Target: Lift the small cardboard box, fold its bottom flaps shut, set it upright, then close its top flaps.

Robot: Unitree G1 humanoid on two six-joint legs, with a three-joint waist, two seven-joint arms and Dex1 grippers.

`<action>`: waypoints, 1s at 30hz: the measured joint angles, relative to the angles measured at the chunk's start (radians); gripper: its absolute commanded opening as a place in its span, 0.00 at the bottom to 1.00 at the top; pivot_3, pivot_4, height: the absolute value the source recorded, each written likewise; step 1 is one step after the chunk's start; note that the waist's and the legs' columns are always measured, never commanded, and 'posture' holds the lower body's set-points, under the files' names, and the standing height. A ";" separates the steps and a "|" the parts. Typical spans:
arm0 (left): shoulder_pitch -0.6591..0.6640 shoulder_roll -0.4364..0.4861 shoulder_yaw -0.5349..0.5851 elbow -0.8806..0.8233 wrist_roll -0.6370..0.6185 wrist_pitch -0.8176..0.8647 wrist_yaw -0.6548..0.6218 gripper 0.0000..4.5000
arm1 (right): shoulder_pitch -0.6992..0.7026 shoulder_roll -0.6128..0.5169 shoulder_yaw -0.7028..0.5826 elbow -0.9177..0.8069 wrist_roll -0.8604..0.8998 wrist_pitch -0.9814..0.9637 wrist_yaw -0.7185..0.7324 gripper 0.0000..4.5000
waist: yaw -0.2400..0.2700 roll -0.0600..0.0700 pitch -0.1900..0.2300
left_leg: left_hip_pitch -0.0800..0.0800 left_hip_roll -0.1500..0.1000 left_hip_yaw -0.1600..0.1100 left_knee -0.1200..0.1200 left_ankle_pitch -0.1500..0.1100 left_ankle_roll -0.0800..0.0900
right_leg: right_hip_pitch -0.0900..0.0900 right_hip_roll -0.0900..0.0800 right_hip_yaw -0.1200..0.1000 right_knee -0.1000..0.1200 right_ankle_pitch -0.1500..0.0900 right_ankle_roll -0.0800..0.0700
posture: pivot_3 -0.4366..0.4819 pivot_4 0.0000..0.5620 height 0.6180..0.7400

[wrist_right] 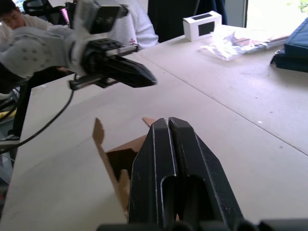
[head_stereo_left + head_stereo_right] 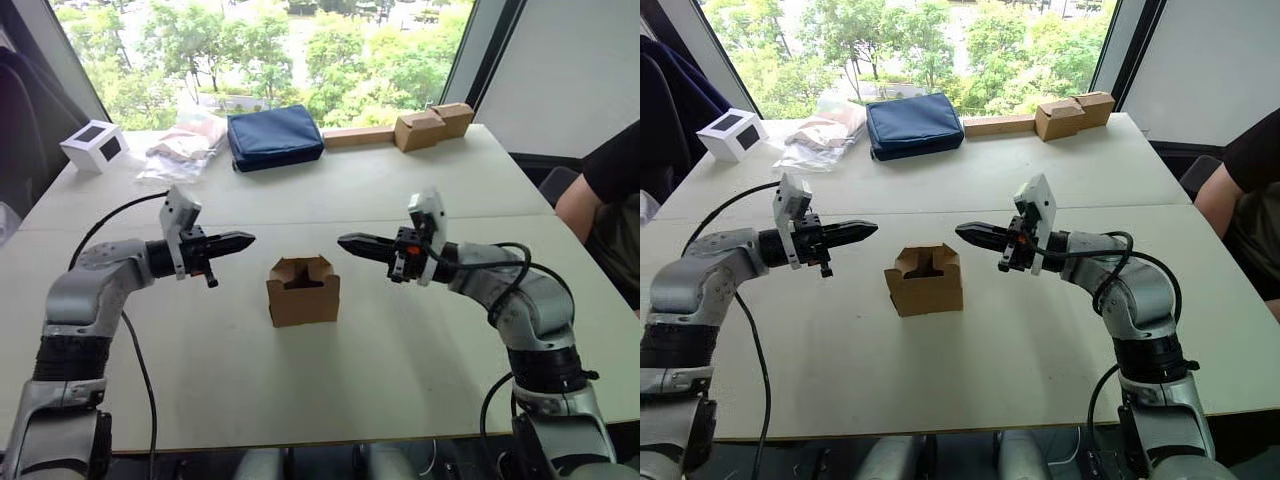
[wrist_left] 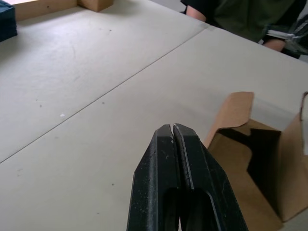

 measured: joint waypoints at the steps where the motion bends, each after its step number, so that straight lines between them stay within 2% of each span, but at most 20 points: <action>1: -0.013 -0.001 -0.011 0.035 0.011 -0.011 -0.014 0.01 | 0.012 -0.006 0.015 -0.023 0.002 0.011 0.002 0.00 | -0.001 0.000 0.000 | 0.000 0.000 0.000 0.000 0.000 0.000 | 0.000 0.000 0.000 0.000 0.000 0.000 | 0.48 0.27 0.98; 6: -0.206 -0.042 -0.094 0.455 0.069 -0.048 -0.219 0.01 | 0.070 -0.067 0.111 -0.192 0.002 0.047 0.003 0.00 | -0.008 0.000 0.000 | 0.000 -0.001 0.001 0.001 0.000 0.001 | 0.000 0.001 -0.001 0.000 0.000 0.000 | 0.48 0.27 0.98; 11: -0.288 -0.089 -0.154 0.672 0.147 -0.123 -0.360 0.01 | 0.065 -0.069 0.177 -0.215 -0.050 0.040 -0.052 0.00 | -0.010 -0.001 0.000 | -0.001 -0.001 0.001 0.001 -0.001 0.002 | -0.001 0.002 -0.001 0.001 0.000 0.000 | 0.48 0.27 0.98; 14: -0.292 -0.122 -0.195 0.747 0.204 -0.169 -0.418 0.01 | 0.059 -0.069 0.233 -0.214 -0.103 0.016 -0.078 0.00 | -0.009 -0.001 0.001 | -0.001 -0.001 0.001 0.001 -0.001 0.002 | -0.001 0.002 -0.001 0.001 0.000 0.000 | 0.48 0.27 0.98; 18: -0.308 -0.135 -0.194 0.819 0.244 -0.199 -0.451 0.01 | 0.053 -0.067 0.268 -0.209 -0.153 -0.011 -0.097 0.00 | -0.009 -0.002 0.001 | -0.002 -0.001 0.000 0.001 -0.001 0.002 | -0.002 0.002 -0.001 0.001 0.000 0.000 | 0.48 0.27 0.98; 30: -0.333 -0.160 -0.170 0.855 0.270 -0.228 -0.466 0.01 | 0.026 -0.003 0.336 -0.097 -0.230 -0.066 -0.110 0.00 | -0.009 -0.002 0.001 | -0.002 -0.001 0.000 0.002 -0.001 0.002 | -0.002 0.002 -0.001 0.001 0.000 0.001 | 0.48 0.27 0.98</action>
